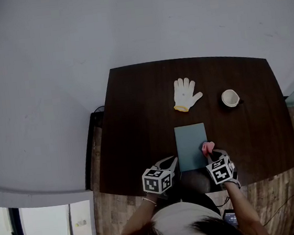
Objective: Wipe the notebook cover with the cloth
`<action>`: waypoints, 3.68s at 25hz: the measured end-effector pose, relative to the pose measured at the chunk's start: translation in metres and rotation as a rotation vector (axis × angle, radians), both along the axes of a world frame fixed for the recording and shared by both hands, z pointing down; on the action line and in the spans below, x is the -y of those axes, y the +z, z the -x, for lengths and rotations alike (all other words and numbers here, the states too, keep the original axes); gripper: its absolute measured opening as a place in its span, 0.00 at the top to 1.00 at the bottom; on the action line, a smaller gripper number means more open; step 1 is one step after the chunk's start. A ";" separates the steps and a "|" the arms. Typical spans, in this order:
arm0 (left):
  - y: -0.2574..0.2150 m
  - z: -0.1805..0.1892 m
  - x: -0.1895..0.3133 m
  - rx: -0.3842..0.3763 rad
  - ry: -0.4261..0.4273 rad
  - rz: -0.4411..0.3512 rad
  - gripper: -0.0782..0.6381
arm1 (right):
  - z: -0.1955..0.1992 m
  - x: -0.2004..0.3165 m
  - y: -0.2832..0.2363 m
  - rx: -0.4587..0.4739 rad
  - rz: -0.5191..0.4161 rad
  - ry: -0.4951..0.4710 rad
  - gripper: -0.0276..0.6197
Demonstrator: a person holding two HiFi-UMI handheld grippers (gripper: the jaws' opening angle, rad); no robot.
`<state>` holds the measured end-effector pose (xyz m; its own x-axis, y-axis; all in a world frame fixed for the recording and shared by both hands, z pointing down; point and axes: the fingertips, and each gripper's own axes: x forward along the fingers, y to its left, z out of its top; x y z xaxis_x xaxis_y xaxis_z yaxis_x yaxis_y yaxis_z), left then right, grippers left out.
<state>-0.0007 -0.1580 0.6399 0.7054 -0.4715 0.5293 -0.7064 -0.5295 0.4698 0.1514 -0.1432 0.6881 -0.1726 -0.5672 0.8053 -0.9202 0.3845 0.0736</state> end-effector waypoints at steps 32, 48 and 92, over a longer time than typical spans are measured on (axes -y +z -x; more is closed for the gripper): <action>-0.016 0.029 -0.031 -0.038 0.042 -0.051 0.87 | 0.114 -0.023 -0.047 0.018 -0.114 -0.210 0.89; -0.014 0.068 -0.048 -0.048 0.034 -0.050 0.87 | 0.154 -0.042 -0.007 -0.008 -0.042 -0.234 0.89; -0.042 0.007 -0.091 -0.009 0.004 -0.136 0.87 | 0.000 -0.076 -0.007 -0.011 -0.078 0.048 0.89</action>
